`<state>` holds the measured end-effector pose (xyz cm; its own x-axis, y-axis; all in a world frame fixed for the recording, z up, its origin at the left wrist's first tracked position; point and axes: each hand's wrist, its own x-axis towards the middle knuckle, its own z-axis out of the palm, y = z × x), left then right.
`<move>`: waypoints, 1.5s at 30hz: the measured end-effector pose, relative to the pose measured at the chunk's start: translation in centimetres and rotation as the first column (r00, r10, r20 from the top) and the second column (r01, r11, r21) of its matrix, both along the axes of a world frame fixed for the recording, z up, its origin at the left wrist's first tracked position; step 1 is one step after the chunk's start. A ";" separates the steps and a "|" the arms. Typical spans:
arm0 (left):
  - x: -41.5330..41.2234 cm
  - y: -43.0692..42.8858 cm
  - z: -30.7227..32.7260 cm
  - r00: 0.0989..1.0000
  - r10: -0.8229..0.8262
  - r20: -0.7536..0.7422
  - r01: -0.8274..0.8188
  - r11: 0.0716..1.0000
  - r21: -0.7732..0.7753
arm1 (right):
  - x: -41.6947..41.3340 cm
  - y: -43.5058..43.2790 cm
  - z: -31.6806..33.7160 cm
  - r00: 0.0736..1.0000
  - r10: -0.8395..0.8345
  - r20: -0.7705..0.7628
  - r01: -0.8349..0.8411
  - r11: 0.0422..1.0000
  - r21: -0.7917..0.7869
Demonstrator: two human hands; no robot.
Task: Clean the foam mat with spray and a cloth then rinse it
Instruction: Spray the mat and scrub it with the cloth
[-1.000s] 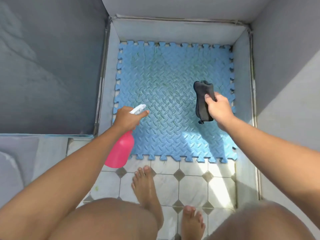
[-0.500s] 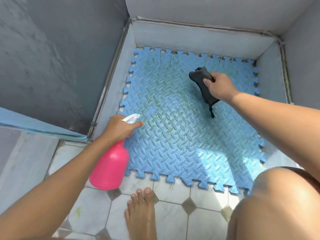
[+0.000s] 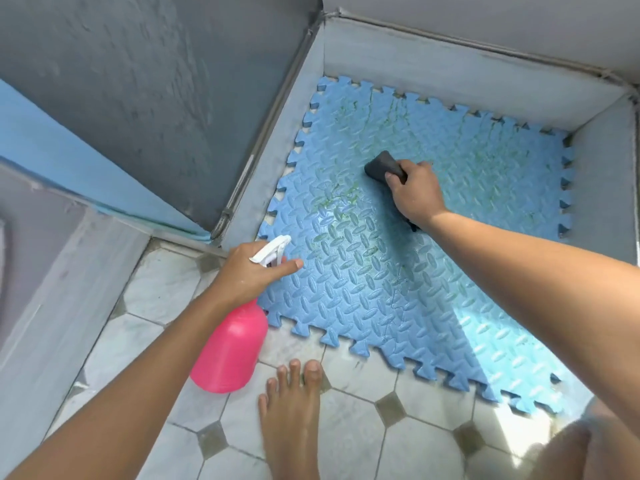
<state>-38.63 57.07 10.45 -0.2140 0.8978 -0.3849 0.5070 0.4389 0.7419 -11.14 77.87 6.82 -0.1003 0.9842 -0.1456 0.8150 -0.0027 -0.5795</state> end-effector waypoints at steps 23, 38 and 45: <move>-2.6 -2.3 0.3 0.999 0.013 -0.047 -0.007 0.994 0.108 | -6.6 -3.2 -1.9 0.887 0.420 0.191 -0.451 0.877 0.165; 1.1 1.5 2.5 0.991 -0.133 0.025 0.132 0.990 0.041 | 1.2 -11.3 -1.3 0.647 0.729 0.222 -0.756 0.652 0.059; 2.7 3.4 0.8 0.967 -0.253 -0.033 0.252 0.967 -0.023 | 2.9 -9.2 -1.4 0.914 0.326 0.243 -0.347 0.937 0.049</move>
